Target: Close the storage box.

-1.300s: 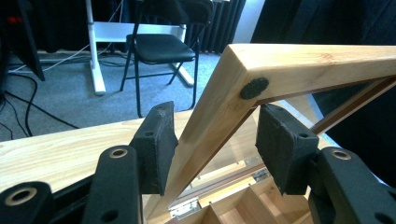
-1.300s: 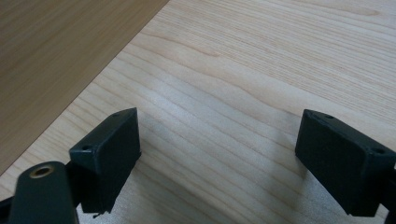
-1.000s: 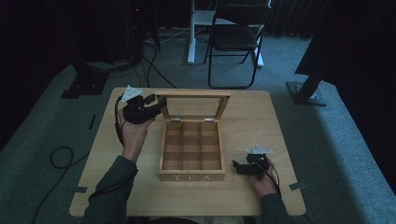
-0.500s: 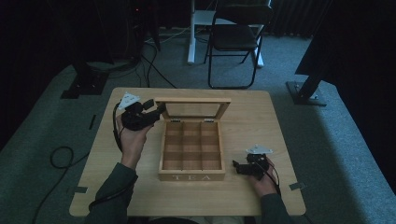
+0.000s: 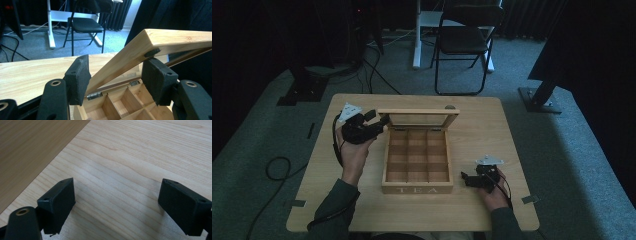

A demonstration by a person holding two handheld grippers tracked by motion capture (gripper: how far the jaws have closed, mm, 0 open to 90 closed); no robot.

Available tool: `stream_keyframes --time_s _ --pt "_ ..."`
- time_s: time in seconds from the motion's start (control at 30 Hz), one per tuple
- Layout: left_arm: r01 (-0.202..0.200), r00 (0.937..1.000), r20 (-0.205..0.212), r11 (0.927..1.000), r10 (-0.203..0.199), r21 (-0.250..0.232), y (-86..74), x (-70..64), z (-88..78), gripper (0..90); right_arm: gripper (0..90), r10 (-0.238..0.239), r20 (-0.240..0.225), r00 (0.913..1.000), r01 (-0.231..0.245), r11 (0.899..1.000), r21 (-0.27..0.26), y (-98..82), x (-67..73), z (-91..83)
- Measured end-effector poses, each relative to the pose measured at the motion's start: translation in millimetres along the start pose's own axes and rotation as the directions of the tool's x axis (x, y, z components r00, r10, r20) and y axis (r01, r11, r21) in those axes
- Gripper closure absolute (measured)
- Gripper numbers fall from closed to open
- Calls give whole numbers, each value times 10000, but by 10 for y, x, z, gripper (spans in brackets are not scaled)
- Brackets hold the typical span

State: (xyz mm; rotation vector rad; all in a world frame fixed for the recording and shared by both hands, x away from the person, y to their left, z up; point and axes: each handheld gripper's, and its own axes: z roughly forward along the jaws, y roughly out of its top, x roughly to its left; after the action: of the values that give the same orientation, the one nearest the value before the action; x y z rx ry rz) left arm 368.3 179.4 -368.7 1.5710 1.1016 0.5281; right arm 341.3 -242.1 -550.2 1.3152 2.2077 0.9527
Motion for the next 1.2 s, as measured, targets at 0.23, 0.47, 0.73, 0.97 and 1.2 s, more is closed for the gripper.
stream_keyframes --time_s 0.23,0.47,0.73,0.97,1.2 --pt "-43 10000 39 10000 42 88 -38 -10 -31 394 135 -2 -1 10000 2 10000 0 0 0 0" --pt "26 10000 80 9999 -27 117 -73 -17 -51 387 136 -2 0 10000 2 10000 0 0 0 0" --pt "175 9997 169 9997 -178 192 -114 -26 -75 386 136 -2 1 10000 2 10000 -3 0 0 0" --pt "240 9994 260 9994 -246 238 -158 -28 -93 381 136 -1 0 10000 1 10000 0 0 0 0" --pt "334 9989 331 9991 -343 272 -220 -39 -118 378 136 -7 -2 10000 7 10000 18 1 -1 -2"
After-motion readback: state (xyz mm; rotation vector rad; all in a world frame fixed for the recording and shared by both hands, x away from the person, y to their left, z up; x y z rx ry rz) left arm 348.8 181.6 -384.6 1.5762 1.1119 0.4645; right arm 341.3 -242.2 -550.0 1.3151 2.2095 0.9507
